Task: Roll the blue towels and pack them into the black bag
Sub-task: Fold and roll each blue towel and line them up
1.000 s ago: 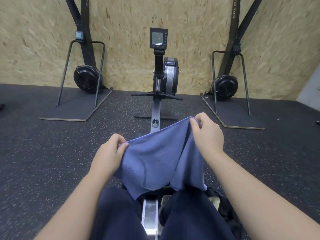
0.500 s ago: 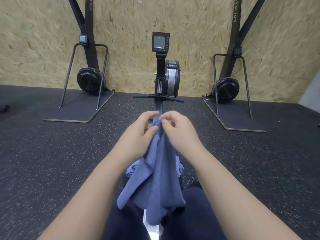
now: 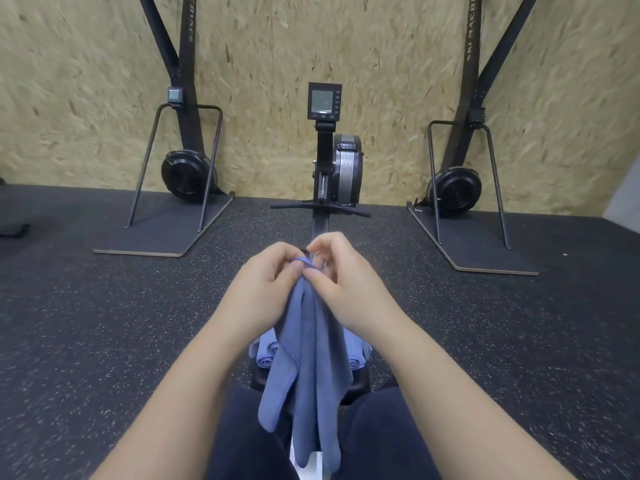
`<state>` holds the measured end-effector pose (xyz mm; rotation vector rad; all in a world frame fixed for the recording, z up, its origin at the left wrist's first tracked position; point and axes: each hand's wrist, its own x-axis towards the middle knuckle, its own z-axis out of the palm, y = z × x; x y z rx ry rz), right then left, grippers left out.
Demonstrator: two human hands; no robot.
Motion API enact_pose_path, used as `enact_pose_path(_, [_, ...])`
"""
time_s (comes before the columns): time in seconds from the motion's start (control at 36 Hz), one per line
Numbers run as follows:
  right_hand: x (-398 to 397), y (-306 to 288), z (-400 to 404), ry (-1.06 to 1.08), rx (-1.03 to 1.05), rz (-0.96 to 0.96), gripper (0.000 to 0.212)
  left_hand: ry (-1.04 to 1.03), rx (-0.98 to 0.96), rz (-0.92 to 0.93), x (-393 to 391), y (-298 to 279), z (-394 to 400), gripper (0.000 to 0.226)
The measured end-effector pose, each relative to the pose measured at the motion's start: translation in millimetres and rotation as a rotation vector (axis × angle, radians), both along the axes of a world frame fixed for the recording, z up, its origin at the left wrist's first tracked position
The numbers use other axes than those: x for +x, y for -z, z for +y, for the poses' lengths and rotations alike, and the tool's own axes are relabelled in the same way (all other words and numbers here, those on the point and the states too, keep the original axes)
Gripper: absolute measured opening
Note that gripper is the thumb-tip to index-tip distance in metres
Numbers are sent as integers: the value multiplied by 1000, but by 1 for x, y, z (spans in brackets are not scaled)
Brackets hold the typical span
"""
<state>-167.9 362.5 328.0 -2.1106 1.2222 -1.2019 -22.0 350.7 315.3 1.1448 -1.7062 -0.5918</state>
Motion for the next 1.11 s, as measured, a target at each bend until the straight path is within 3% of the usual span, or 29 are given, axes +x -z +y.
enact_pose_path(0.14, [-6,5,-5,67,-32,4,24,4,-3,44,1,0,2,22])
enact_pose_path(0.31, [-20,17,-11,200,-43,51,25,20,-10,237,3,-4,7,25])
enact_pose_path(0.56, [-43,34,-9,313,-6,-62,20,-174,-52,519,18,-9,6,19])
enact_pose_path(0.75, [-52,34,0,395,-44,-44,17,-256,-41,480,25,-1,2,15])
enact_pose_path(1.11, [-18,28,6,305,-102,-146,11,-233,-22,299,17,20,-2,28])
